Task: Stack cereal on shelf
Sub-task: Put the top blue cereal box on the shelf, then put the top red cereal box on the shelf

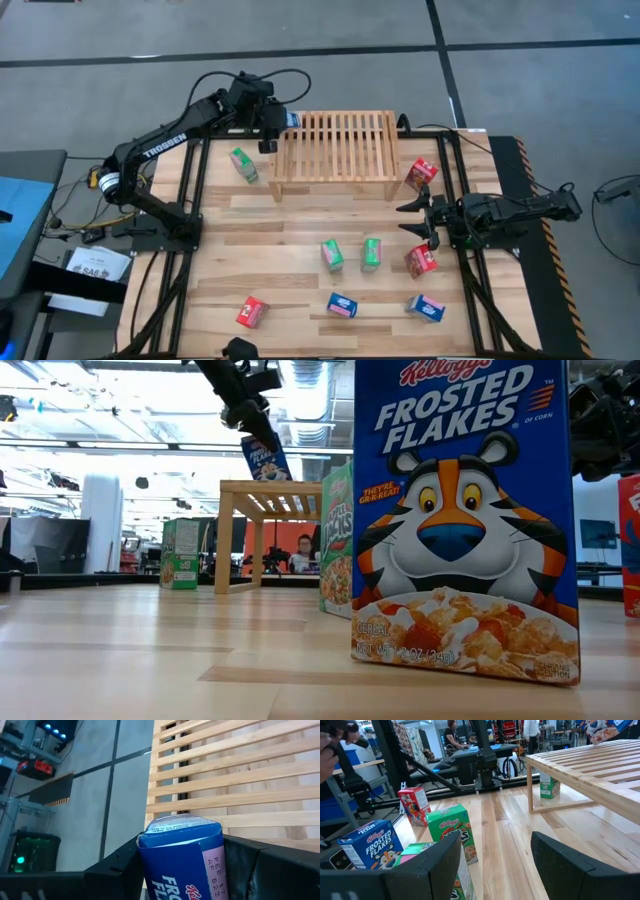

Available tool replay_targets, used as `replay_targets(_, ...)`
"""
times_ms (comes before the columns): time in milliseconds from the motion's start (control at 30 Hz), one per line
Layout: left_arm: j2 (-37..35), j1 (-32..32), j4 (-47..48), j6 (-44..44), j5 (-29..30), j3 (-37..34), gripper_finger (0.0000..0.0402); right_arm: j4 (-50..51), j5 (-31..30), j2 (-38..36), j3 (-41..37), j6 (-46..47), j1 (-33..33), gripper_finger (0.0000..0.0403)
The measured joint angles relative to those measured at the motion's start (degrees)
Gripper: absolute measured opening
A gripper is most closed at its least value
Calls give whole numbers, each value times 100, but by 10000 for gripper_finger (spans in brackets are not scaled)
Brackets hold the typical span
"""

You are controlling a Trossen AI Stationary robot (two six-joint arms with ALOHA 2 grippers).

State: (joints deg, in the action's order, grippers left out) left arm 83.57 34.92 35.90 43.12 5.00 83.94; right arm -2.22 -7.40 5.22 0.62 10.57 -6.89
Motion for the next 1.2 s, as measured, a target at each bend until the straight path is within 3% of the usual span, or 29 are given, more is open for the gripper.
replay_targets(633,0,0,-174,233,-75,0,225,0,1,1,-1,0,1,266)
replay_targets(1200,0,0,-522,143,43,0,227,0,1,0,-1,0,2,266)
